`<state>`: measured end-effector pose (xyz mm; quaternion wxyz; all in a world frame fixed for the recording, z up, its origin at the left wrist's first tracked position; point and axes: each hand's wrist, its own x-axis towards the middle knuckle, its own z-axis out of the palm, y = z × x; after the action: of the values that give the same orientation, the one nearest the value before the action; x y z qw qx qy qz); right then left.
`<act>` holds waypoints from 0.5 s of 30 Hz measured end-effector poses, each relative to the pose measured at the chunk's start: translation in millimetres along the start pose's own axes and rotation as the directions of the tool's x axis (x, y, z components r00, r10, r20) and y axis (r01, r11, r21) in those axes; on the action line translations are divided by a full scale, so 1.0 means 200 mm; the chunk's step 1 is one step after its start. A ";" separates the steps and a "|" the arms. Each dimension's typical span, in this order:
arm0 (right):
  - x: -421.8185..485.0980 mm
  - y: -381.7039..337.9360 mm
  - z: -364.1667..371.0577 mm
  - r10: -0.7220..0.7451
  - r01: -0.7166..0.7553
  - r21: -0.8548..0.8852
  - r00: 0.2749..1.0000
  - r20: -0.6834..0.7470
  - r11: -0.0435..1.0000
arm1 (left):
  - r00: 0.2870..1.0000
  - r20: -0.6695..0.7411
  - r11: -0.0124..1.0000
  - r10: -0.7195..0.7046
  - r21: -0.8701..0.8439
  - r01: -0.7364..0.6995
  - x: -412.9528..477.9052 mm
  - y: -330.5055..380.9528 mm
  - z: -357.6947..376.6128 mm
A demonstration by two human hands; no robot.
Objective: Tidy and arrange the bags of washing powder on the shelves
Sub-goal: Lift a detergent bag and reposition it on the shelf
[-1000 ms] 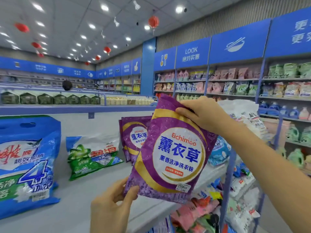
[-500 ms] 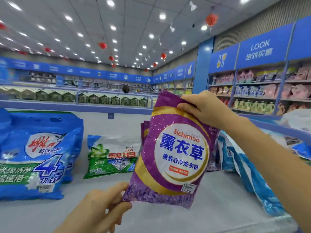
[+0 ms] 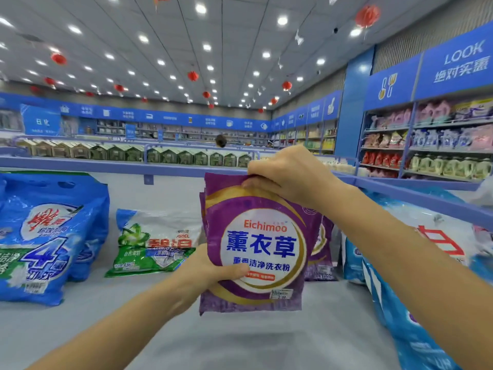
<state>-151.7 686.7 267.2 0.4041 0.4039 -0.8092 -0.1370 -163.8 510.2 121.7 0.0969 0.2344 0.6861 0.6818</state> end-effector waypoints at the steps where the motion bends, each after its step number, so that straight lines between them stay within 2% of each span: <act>1: -0.01 0.02 0.01 -0.033 0.031 -0.035 0.998 -0.051 0.999 | 1.000 -0.025 0.999 -0.005 -0.048 0.003 0.02 -0.02 0.04; 3: -0.02 0.04 0.03 -0.065 0.051 -0.136 0.993 -0.100 0.989 | 0.998 -0.055 0.987 -0.029 -0.160 0.020 0.05 -0.06 0.11; 4: -0.02 0.06 0.04 -0.017 0.003 -0.182 0.997 -0.076 0.983 | 0.998 -0.051 0.977 -0.048 -0.211 0.036 0.06 -0.08 0.14; 6: -0.05 0.09 0.05 0.193 -0.207 -0.173 0.977 -0.095 0.963 | 0.995 -0.050 0.958 -0.080 -0.279 0.063 0.08 -0.09 0.18; 7: -0.08 0.11 0.06 0.300 -0.320 -0.086 0.935 -0.189 0.943 | 0.994 -0.059 0.951 -0.092 -0.301 0.070 0.08 -0.10 0.19; 8: -0.12 0.12 0.06 0.411 -0.416 0.049 0.861 -0.299 0.908 | 0.992 -0.077 0.944 -0.100 -0.322 0.070 0.09 -0.11 0.19; 9: -0.17 0.12 0.08 0.515 -0.476 0.198 0.762 -0.393 0.857 | 0.989 -0.106 0.937 -0.105 -0.344 0.063 0.10 -0.11 0.19; 10: -0.22 0.12 0.09 0.618 -0.516 0.340 0.669 -0.413 0.786 | 0.984 -0.140 0.929 -0.106 -0.366 0.048 0.10 -0.11 0.18; 11: -0.28 0.10 0.11 0.719 -0.550 0.475 0.610 -0.333 0.687 | 0.979 -0.177 0.921 -0.104 -0.389 0.028 0.11 -0.11 0.17; 13: -0.37 0.03 0.18 0.828 -0.608 0.694 0.560 0.032 0.385 | 0.965 -0.248 0.904 -0.086 -0.427 -0.029 0.14 -0.10 0.15; 15: -0.43 -0.04 0.26 0.773 -0.627 0.776 0.525 0.355 0.069 | 0.952 -0.300 0.885 -0.062 -0.458 -0.087 0.15 -0.09 0.14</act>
<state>-157.4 742.2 184.1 0.2259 0.1099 -0.8185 0.5167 -181.2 549.2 108.7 0.0385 0.1003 0.5074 0.8550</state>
